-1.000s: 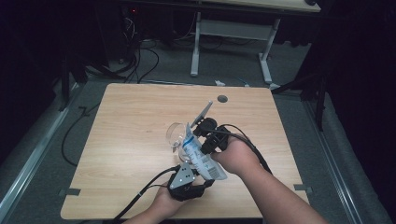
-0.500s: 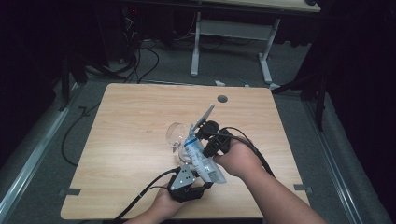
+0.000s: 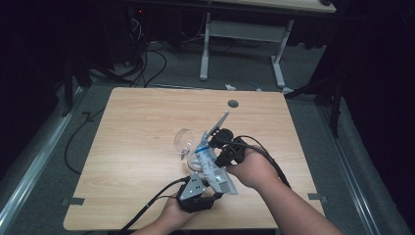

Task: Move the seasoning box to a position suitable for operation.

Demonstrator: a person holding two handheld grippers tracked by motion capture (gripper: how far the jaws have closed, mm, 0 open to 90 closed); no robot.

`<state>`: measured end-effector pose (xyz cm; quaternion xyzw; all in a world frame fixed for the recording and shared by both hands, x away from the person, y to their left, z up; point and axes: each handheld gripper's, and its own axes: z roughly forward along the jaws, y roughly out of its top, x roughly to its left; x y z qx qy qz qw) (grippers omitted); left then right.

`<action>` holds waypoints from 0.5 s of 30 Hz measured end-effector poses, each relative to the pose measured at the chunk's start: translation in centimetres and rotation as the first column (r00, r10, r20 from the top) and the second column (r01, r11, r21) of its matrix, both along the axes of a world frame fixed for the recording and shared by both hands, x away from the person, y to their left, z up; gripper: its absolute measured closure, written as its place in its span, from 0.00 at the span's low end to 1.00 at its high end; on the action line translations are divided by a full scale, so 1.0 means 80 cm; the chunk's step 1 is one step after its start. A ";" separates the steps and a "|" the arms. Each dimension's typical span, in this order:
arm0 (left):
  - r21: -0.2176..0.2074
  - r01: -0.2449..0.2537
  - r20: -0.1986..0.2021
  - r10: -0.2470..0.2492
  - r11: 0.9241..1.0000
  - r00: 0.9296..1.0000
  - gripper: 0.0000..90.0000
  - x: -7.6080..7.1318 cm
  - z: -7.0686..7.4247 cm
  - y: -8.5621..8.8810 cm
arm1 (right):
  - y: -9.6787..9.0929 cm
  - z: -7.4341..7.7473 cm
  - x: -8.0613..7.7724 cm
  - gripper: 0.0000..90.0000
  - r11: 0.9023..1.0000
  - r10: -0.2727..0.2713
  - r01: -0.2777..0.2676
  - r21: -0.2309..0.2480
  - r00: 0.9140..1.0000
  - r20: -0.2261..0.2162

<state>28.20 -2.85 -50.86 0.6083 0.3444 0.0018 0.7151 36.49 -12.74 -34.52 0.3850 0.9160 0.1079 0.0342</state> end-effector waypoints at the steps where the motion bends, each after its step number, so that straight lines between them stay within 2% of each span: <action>1: 0.000 0.000 -0.001 0.000 1.000 1.000 0.61 0.000 0.000 0.000 | 0.000 0.000 0.000 1.00 1.000 -0.004 0.004 0.002 1.000 0.000; 4: 0.008 0.006 -0.006 -0.006 1.000 1.000 0.59 0.001 -0.001 0.000 | 0.000 -0.002 0.000 1.00 1.000 -0.015 0.015 0.006 1.000 -0.012; 5: 0.005 0.009 -0.014 -0.009 1.000 1.000 0.57 0.001 -0.002 0.000 | -0.001 -0.003 0.001 1.00 1.000 -0.003 0.003 0.008 1.000 -0.008; 7: -0.003 0.008 -0.016 -0.008 1.000 1.000 0.53 0.001 -0.001 0.000 | -0.001 -0.002 0.002 1.00 1.000 -0.015 0.015 0.027 1.000 -0.016; 10: -0.004 0.010 -0.023 -0.011 1.000 1.000 0.48 0.002 -0.001 0.001 | -0.001 -0.001 0.003 1.00 0.999 0.006 -0.006 0.031 1.000 0.000; 15: 0.000 0.010 -0.018 -0.010 1.000 1.000 0.46 0.000 -0.003 0.002 | 0.001 0.000 0.000 1.00 1.000 0.003 -0.003 0.030 1.000 -0.003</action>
